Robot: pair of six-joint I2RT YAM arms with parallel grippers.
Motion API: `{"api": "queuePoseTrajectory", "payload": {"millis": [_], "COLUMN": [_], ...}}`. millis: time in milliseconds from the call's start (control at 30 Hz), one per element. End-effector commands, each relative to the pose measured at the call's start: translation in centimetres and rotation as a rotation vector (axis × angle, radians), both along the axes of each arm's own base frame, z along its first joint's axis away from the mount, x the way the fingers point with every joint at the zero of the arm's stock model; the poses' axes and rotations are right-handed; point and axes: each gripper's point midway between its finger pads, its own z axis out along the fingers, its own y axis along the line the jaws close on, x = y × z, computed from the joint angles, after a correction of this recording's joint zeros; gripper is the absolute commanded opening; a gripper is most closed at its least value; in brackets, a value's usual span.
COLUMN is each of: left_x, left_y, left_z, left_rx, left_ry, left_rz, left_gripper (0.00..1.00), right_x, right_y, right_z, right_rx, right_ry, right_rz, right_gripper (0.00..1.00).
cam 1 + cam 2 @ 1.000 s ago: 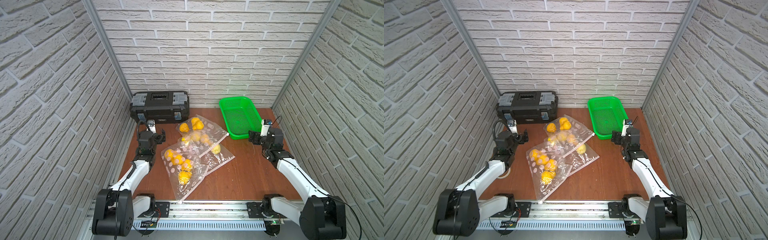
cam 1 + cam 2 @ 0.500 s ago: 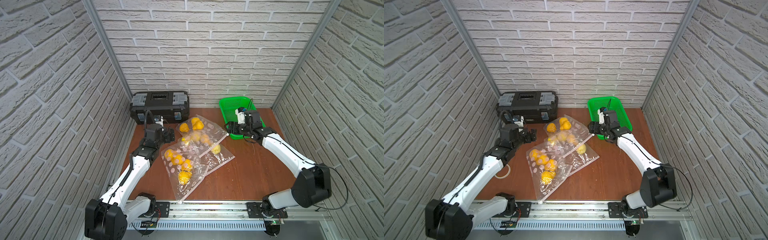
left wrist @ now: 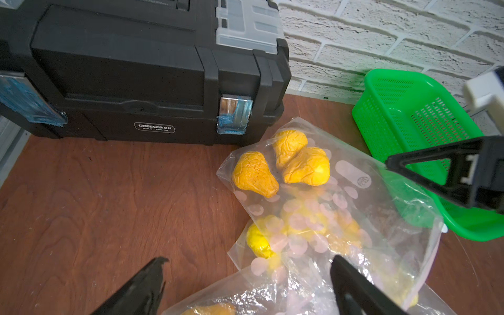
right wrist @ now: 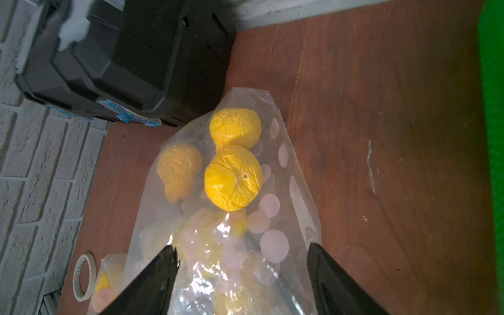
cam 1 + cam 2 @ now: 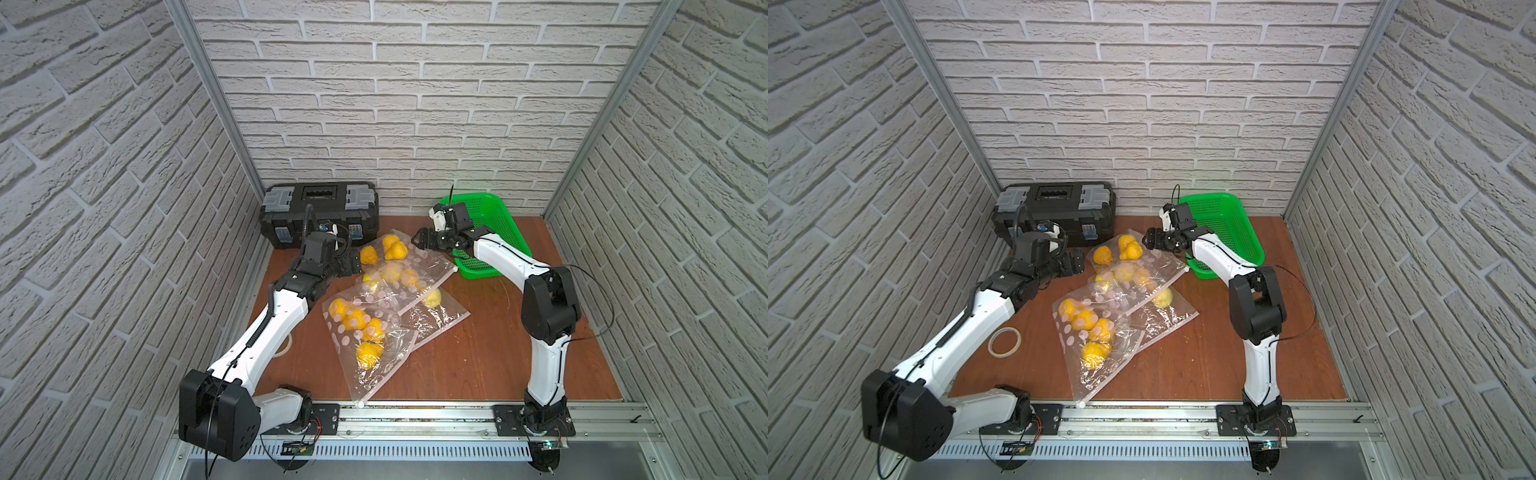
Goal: Open the zip-top bag and take out the pear
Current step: Adjust the basket at the center of the board.
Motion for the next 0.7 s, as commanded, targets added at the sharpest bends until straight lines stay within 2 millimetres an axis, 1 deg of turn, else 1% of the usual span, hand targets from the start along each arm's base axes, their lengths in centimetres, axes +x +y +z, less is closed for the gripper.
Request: {"api": "queuePoseTrajectory", "payload": {"millis": [0,100,233,267,333,467,567,667], "left_x": [-0.1,-0.3,-0.3,-0.3,-0.2,0.2,0.6,1.0], "left_y": [-0.7,-1.0,-1.5,-1.6,-2.0,-3.1,-4.2,-5.0], "left_z": [0.6,0.6,0.4,0.3,0.3,0.1,0.2,0.1], "left_rx": [-0.03,-0.025,-0.022,-0.022,-0.022,-0.018,-0.006,0.007], "left_ry": [0.007,0.009,0.014,0.017,0.021,0.034,0.04,0.048], "left_rz": [-0.008,-0.02,-0.034,-0.038,-0.046,-0.07,-0.097,-0.115], "left_gripper": [0.95,0.95,0.95,0.95,0.95,0.95,0.94,0.94], "right_x": [0.0,-0.6,-1.6,-1.9,-2.6,-4.4,-6.3,-8.1], "right_y": [0.2,-2.1,-5.9,-6.7,-8.5,-10.9,-12.8,-15.6], "right_z": [0.4,-0.9,-2.3,-1.7,-1.8,-1.6,-1.5,-1.7], "right_rx": [0.001,-0.074,-0.092,-0.09,-0.095,-0.117,-0.164,-0.234], "right_ry": [0.014,0.032,0.069,0.062,0.072,0.084,0.103,0.127], "right_rz": [-0.017,-0.074,-0.151,-0.162,-0.184,-0.19,-0.193,-0.242], "right_gripper": [0.77,0.77,0.76,0.77,0.76,0.77,0.76,0.77]}}
